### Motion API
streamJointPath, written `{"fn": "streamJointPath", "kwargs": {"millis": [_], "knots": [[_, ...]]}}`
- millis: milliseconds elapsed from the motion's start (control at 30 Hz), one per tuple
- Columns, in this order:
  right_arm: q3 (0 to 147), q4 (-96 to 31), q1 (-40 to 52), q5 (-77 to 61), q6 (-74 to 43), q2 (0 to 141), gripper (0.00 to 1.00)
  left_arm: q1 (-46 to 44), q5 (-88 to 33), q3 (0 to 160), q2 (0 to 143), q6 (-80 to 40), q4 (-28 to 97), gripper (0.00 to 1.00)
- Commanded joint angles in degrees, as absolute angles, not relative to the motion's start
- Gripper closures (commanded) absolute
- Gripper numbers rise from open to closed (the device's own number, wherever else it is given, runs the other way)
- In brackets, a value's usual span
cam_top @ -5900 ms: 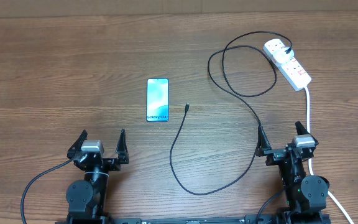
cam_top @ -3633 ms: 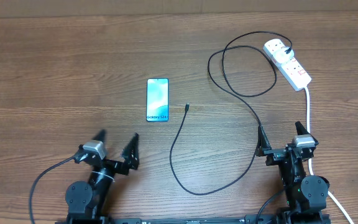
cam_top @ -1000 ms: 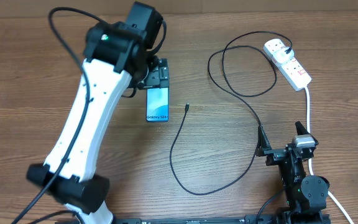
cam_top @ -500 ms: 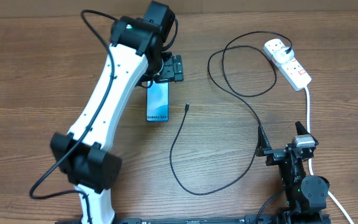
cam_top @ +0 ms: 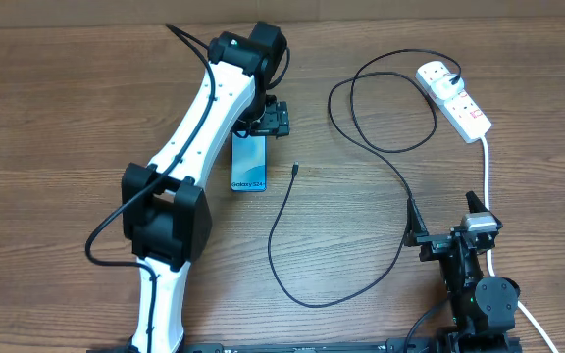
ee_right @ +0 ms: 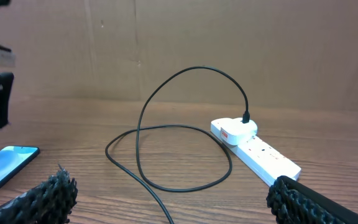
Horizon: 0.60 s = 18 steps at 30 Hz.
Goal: Plug charger to phone and switch on socket
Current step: 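Lower the left gripper and grasp the phone's top edge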
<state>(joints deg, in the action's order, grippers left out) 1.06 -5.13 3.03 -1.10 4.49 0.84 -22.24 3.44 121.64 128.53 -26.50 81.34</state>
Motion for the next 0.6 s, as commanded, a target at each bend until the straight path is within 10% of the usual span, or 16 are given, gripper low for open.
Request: {"fn": "streamJointPath", "kwargs": {"millis": [0,567], "knots": [[0.47,-4.84,2.81,-0.95,4.56,0.23,0.00,-21.12,-1.15,122.83,131.17,-19.11,81.36,0.00],[0.47,-4.84,2.81,-0.95,4.54,0.23,0.00,-15.77,-4.54,122.85,122.15,-18.37,88.99,0.00]]}}
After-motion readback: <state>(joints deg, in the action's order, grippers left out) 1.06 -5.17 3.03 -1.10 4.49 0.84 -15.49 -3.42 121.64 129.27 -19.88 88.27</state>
